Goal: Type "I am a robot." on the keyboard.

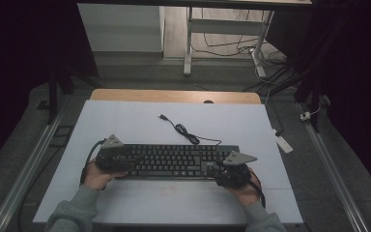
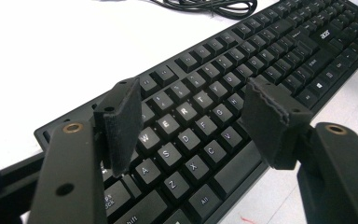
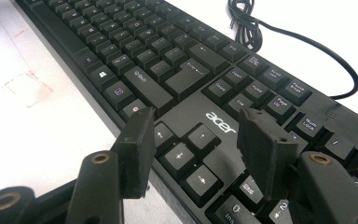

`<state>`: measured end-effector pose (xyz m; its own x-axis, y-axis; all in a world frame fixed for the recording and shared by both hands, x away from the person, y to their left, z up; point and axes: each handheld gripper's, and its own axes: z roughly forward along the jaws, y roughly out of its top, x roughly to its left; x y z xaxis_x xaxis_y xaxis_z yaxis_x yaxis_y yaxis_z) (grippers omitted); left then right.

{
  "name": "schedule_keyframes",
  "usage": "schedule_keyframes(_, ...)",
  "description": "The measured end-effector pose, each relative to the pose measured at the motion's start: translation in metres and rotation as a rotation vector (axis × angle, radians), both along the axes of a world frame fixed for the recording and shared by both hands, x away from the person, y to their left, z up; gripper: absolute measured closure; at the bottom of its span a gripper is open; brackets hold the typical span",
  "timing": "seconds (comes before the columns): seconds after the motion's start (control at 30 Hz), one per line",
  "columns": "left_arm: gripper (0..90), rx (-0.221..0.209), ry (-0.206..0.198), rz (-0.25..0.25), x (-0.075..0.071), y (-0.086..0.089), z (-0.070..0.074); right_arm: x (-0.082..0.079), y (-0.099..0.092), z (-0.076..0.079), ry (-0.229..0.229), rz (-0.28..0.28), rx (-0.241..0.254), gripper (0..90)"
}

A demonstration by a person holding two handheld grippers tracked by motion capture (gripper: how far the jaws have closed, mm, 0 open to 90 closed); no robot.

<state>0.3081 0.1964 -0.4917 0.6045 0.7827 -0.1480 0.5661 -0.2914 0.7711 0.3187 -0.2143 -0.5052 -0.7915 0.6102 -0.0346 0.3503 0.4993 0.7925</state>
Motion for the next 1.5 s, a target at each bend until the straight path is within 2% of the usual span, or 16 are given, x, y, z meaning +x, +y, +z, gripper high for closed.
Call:
schedule_keyframes(0.43, 37.1, 0.009, 0.005, -0.002, 0.001, -0.002, -0.002, 0.001, 0.011, 0.004, -0.024, 0.016, 0.004, 46.7)
schedule_keyframes(0.67, 36.7, 0.010, 0.016, -0.002, 0.003, -0.002, -0.003, 0.007, 0.020, 0.008, -0.033, 0.026, 0.036, 47.6)
schedule_keyframes(0.9, 36.5, 0.018, 0.016, -0.010, 0.002, -0.003, -0.004, 0.009, 0.028, 0.013, -0.045, 0.039, 0.041, 50.4)
schedule_keyframes(1.0, 36.4, 0.023, 0.016, -0.015, 0.002, -0.004, -0.004, 0.010, 0.032, 0.015, -0.043, 0.041, 0.056, 56.1)
schedule_keyframes(1.13, 36.0, 0.029, 0.020, -0.017, 0.001, -0.005, -0.005, 0.013, 0.037, 0.017, -0.026, 0.049, 0.071, 68.4)
schedule_keyframes(1.37, 35.4, 0.034, 0.015, -0.020, -0.001, -0.007, -0.005, 0.016, 0.053, 0.021, -0.011, 0.109, 0.067, 88.3)
schedule_keyframes(1.5, 35.0, 0.033, 0.017, -0.018, 0.000, -0.007, -0.005, 0.020, 0.066, 0.021, -0.002, 0.128, 0.055, 89.4)
